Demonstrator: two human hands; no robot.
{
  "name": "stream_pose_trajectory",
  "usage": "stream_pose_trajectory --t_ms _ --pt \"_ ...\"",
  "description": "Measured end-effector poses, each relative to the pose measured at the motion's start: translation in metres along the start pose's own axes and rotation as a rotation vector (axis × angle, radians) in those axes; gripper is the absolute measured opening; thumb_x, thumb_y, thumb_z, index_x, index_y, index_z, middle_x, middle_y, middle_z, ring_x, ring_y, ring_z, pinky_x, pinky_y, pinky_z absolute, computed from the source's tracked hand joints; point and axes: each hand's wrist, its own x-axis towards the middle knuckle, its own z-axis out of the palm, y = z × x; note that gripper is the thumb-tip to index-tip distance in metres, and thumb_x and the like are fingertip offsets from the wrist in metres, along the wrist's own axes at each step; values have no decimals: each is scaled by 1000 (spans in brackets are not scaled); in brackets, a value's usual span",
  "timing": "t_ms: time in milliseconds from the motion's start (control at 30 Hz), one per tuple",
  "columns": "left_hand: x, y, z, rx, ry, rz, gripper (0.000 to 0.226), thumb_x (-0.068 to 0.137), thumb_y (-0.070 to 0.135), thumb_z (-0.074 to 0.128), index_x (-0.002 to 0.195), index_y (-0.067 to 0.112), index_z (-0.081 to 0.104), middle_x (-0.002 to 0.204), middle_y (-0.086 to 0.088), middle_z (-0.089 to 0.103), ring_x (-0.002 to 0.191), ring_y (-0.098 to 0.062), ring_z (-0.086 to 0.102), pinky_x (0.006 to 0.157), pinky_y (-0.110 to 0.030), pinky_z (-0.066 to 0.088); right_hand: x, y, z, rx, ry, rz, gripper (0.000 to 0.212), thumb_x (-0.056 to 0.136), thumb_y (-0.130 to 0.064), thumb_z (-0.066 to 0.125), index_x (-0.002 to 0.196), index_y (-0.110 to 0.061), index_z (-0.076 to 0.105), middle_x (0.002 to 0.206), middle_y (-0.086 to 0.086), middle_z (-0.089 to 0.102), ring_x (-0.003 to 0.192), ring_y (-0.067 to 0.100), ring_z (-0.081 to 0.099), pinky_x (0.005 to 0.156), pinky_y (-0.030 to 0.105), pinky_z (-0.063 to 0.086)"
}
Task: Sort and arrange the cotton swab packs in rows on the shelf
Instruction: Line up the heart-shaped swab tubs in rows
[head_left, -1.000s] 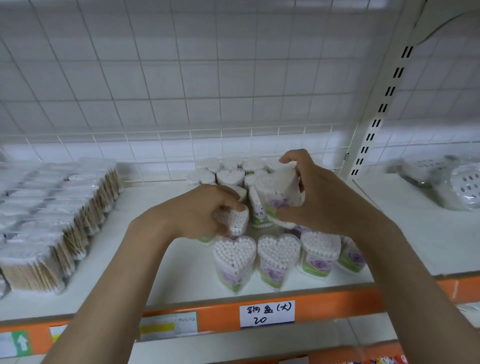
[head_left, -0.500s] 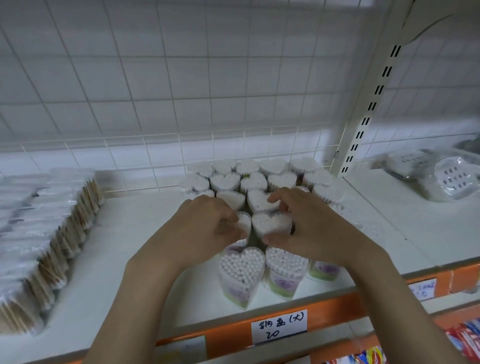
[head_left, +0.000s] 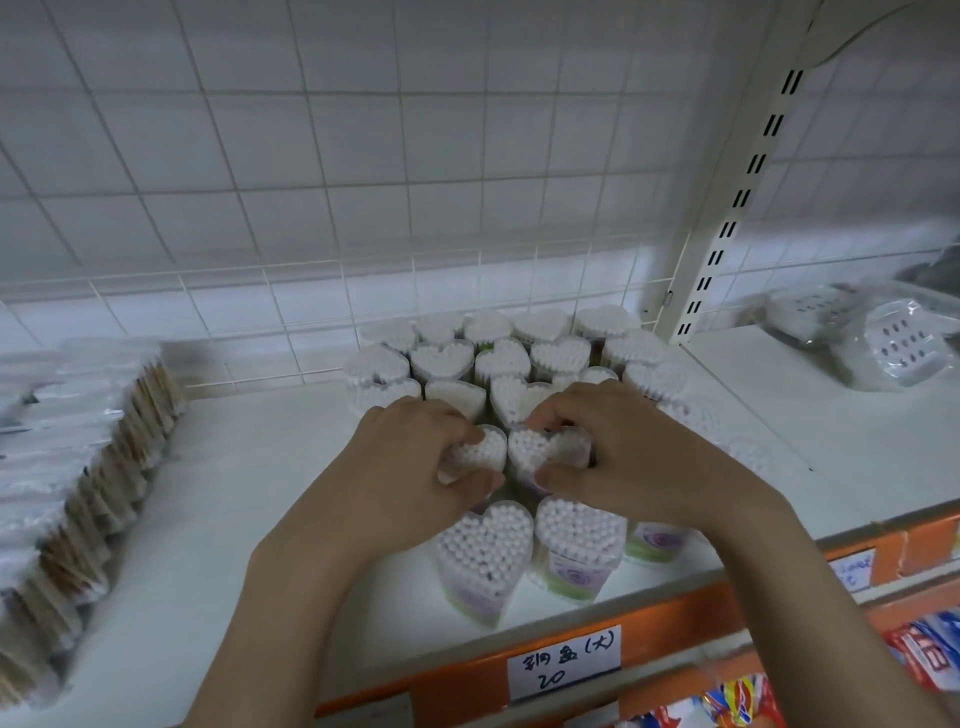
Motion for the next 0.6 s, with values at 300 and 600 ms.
stream_pose_trajectory --t_ms 300,600 --pt "18 6 -14 -114 25 -96 28 84 41 58 86 16 69 86 3 63 80 -13 57 74 -26 41 27 16 -17 50 56 -46 26 88 -33 57 113 -23 59 102 -13 55 87 2 51 70 7 36" --pt "56 -4 -23 242 -191 -264 33 81 48 56 100 21 62 98 0 53 94 -21 51 76 -31 38 70 18 -18 -96 -151 -66 50 75 -52 67 109 -17 56 100 1 63 90 16 57 80 34 48"
